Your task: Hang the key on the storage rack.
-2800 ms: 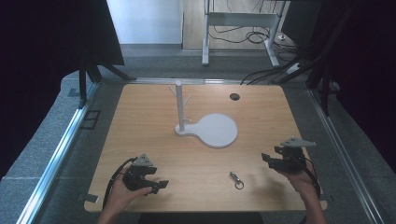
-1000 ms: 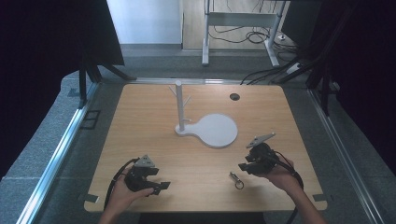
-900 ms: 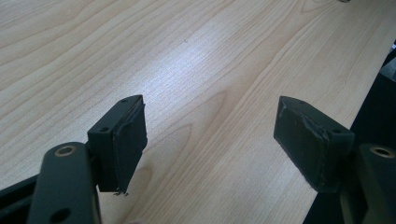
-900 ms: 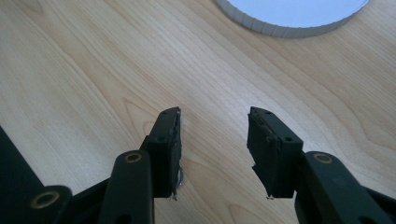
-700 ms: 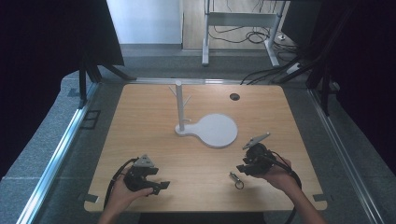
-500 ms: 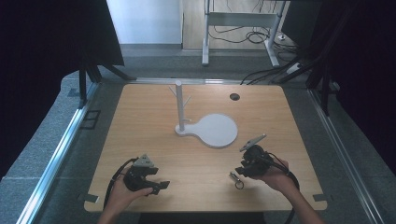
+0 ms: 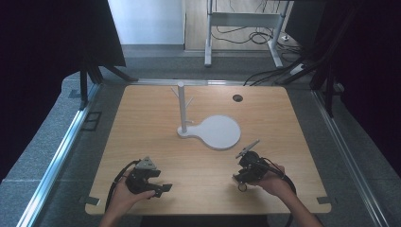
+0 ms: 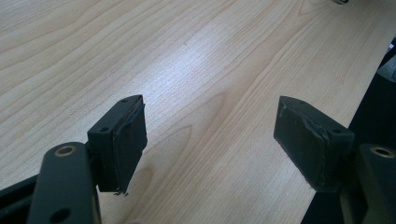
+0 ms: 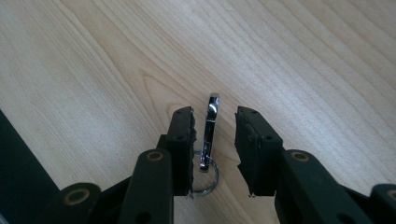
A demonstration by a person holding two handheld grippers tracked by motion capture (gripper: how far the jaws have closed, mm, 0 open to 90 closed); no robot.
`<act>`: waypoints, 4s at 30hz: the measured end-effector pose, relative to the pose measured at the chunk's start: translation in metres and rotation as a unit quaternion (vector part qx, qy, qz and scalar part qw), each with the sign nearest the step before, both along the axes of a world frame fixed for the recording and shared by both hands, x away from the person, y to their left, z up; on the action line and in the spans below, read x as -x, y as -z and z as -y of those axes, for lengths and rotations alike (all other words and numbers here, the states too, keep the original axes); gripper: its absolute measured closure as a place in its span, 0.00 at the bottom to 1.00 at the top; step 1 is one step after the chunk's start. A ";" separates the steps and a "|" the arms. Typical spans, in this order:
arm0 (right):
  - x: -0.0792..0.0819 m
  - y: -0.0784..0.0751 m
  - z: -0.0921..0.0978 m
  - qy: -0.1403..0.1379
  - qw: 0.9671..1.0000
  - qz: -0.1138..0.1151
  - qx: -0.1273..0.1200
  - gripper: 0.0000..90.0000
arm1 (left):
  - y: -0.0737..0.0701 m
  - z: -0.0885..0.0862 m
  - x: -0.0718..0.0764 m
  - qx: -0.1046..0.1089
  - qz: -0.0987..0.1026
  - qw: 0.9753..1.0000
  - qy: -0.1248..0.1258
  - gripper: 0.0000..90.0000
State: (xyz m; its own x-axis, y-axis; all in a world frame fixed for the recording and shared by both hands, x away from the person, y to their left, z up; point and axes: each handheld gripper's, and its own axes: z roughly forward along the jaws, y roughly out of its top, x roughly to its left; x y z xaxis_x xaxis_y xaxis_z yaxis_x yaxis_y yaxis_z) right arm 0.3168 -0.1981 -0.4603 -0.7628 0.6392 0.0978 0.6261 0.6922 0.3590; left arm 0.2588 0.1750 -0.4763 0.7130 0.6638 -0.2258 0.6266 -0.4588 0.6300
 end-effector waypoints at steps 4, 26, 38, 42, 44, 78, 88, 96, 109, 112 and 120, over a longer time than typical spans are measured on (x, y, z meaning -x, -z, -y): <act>-0.001 0.004 -0.001 0.000 1.000 -0.006 0.004 0.76 | 0.000 0.000 0.000 0.000 0.000 1.000 0.000 0.29; 0.001 0.018 -0.004 -0.005 0.999 -0.022 0.034 0.89 | 0.001 0.000 0.000 -0.001 -0.001 1.000 -0.001 0.29; 0.003 0.017 -0.004 -0.014 0.999 -0.020 0.047 0.94 | 0.001 0.001 -0.001 -0.001 -0.002 1.000 0.000 0.29; 0.002 0.010 -0.004 -0.016 0.999 -0.009 0.044 0.94 | 0.001 0.000 -0.001 -0.001 -0.002 1.000 -0.001 0.29; 0.002 0.009 -0.004 -0.017 0.999 -0.007 0.042 0.94 | 0.001 0.000 -0.001 -0.001 -0.001 1.000 -0.001 0.29; -0.024 -0.046 -0.017 -0.011 0.998 0.060 0.001 0.94 | 0.002 0.002 -0.001 -0.004 -0.001 1.000 0.003 0.29; -0.036 -0.053 -0.024 -0.009 0.998 0.062 -0.003 0.94 | 0.002 0.003 -0.001 -0.003 -0.002 1.000 0.003 0.29; -0.047 -0.059 -0.030 -0.009 0.998 0.067 -0.007 0.94 | 0.002 0.002 -0.001 -0.003 -0.001 1.000 0.004 0.29; -0.065 -0.068 -0.037 0.002 0.997 0.070 -0.015 0.94 | 0.002 0.002 -0.001 -0.004 -0.002 1.000 0.005 0.29; -0.068 -0.070 -0.038 0.003 0.997 0.071 -0.016 0.94 | 0.001 0.002 -0.001 -0.004 -0.002 1.000 0.005 0.29; -0.080 -0.075 -0.047 0.004 0.997 0.074 -0.017 0.94 | 0.002 0.002 -0.001 -0.003 -0.002 1.000 0.005 0.29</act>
